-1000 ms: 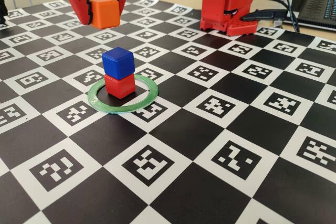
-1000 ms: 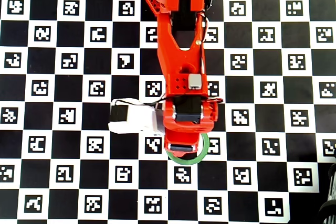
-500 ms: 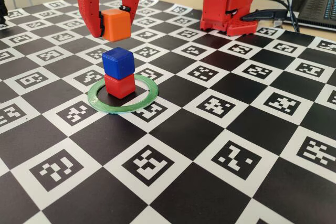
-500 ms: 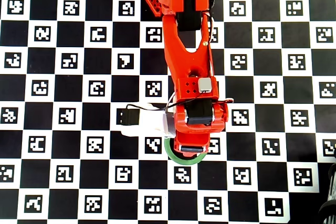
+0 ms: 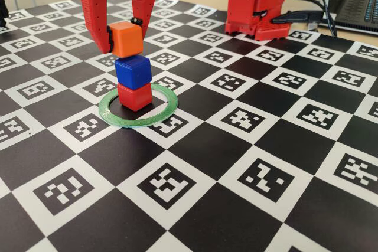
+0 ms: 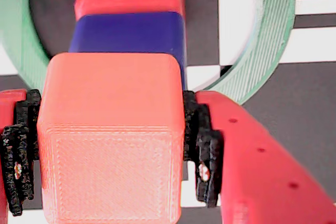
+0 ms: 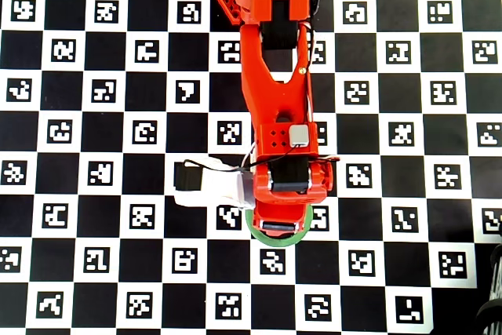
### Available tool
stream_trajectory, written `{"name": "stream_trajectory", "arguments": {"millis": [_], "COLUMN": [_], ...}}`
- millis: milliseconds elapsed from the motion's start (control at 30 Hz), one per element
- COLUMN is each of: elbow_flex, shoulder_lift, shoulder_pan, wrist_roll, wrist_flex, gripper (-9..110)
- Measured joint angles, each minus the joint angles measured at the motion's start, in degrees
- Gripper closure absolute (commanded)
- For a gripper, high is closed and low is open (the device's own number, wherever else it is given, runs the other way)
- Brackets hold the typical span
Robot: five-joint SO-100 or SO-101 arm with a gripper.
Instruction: Grab the red cube then put it in the green circle then put the blue cube on top and finally the orange cube on top
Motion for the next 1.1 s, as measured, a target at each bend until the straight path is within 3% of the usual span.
{"name": "stream_trajectory", "arguments": {"millis": [1100], "elbow_flex": [1.8], "shoulder_lift": [-0.4], "shoulder_pan": [-1.4], "wrist_roll": [0.0], "wrist_flex": [-0.9], "gripper": [96]}}
